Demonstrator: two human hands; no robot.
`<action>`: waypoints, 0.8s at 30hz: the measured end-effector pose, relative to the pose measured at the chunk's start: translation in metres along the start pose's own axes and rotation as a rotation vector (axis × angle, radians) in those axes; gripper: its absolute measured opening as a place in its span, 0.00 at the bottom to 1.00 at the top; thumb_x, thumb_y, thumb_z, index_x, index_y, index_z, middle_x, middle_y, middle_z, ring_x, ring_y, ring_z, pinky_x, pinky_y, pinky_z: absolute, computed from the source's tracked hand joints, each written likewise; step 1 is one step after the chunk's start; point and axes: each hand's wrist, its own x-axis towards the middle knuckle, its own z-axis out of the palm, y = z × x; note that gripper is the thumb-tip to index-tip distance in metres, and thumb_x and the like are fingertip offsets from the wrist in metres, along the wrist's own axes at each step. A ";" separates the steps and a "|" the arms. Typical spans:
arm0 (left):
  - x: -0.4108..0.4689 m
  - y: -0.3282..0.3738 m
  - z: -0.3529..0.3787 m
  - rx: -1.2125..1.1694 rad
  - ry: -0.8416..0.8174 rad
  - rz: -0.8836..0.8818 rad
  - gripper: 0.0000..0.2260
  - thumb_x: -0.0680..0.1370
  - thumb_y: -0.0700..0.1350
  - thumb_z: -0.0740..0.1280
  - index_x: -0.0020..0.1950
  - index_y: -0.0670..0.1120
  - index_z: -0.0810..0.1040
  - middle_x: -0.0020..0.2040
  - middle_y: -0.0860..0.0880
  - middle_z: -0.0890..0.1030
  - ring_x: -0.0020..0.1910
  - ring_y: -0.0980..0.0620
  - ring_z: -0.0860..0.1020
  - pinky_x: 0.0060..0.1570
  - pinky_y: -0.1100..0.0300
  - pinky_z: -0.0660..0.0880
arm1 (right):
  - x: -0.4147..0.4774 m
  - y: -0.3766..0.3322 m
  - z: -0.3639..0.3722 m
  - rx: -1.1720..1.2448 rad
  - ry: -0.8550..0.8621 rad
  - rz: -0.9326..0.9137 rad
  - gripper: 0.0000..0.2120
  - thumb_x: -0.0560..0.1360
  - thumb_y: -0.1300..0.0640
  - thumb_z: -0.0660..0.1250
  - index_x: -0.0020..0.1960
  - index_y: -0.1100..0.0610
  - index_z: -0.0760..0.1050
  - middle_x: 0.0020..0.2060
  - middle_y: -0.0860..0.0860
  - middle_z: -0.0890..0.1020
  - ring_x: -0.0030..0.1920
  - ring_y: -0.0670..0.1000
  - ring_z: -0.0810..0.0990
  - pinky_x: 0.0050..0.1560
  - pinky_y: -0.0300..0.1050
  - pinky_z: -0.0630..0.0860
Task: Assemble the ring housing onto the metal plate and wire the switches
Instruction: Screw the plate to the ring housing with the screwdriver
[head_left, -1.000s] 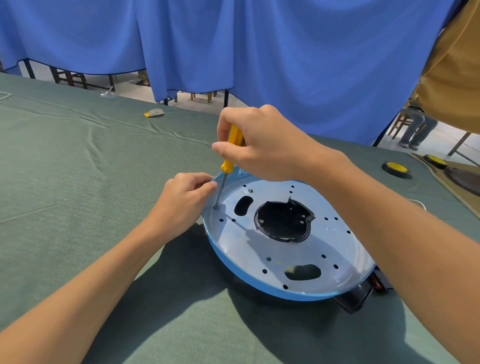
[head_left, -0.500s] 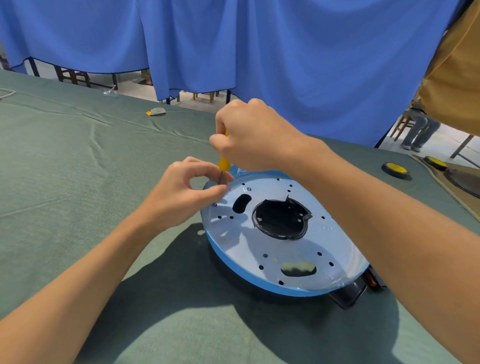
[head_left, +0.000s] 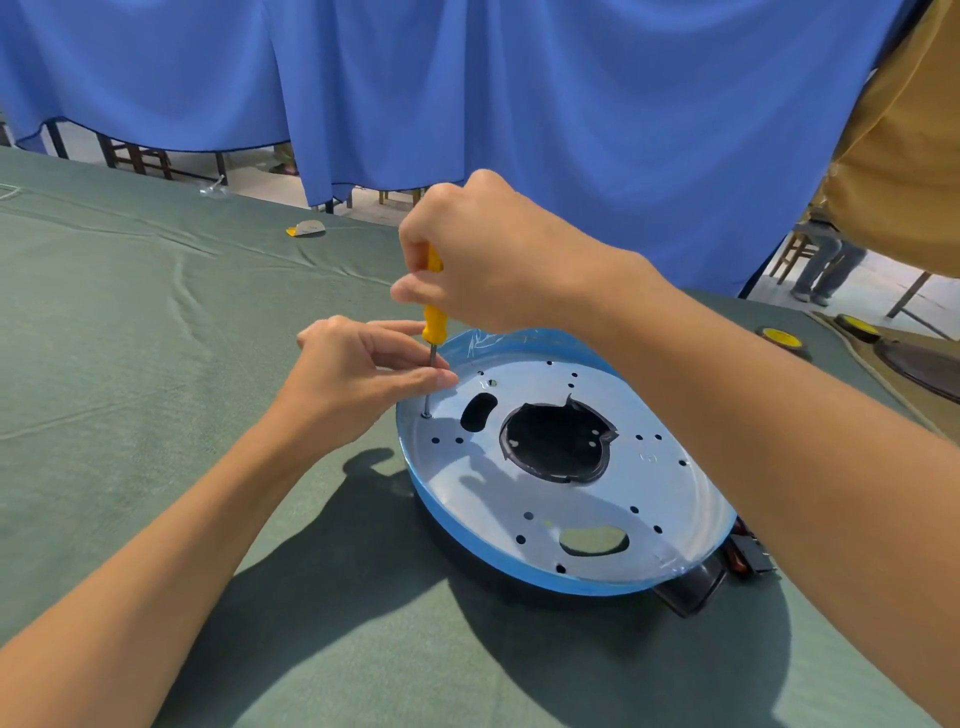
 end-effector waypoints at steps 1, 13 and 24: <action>0.000 -0.001 0.000 0.038 0.013 0.015 0.08 0.69 0.42 0.78 0.39 0.56 0.85 0.38 0.66 0.83 0.54 0.75 0.75 0.67 0.73 0.52 | 0.001 0.000 0.001 -0.024 -0.002 0.015 0.15 0.77 0.45 0.66 0.38 0.51 0.65 0.44 0.54 0.73 0.48 0.58 0.75 0.40 0.43 0.65; -0.001 -0.001 0.001 0.184 -0.014 0.092 0.02 0.68 0.58 0.70 0.39 0.65 0.82 0.39 0.73 0.80 0.57 0.82 0.68 0.65 0.68 0.44 | -0.005 0.003 -0.008 0.008 -0.038 0.016 0.14 0.75 0.48 0.70 0.36 0.49 0.68 0.36 0.46 0.70 0.34 0.43 0.69 0.27 0.36 0.60; -0.001 -0.005 0.000 0.160 -0.114 0.115 0.10 0.77 0.46 0.70 0.41 0.63 0.83 0.46 0.72 0.81 0.59 0.81 0.67 0.66 0.63 0.46 | -0.011 0.000 -0.011 -0.030 -0.089 -0.070 0.02 0.77 0.56 0.67 0.46 0.52 0.77 0.37 0.42 0.70 0.38 0.42 0.68 0.32 0.35 0.64</action>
